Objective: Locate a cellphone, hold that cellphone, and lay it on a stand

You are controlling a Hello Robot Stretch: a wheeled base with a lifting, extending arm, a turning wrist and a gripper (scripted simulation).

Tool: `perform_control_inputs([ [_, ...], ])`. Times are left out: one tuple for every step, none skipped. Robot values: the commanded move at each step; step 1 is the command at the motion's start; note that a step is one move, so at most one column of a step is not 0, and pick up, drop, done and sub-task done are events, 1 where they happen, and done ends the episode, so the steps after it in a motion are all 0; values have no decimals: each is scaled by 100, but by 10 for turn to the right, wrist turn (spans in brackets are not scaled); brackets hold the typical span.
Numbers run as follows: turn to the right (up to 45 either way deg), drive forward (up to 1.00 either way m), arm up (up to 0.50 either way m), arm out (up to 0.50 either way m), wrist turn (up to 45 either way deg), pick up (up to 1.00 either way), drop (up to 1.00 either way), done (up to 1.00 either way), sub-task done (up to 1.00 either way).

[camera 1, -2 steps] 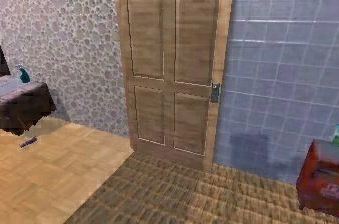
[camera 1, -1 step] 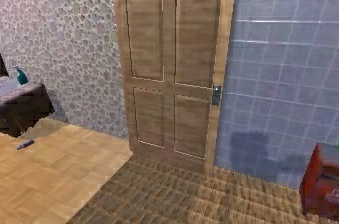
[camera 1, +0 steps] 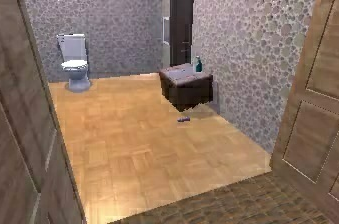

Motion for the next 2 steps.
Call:
perform_control_inputs([
  [0, 100, 0, 0, 0, 0, 0, 0, 0],
  [-60, 0, 0, 0, 0, 0, 0, 0, 0],
])
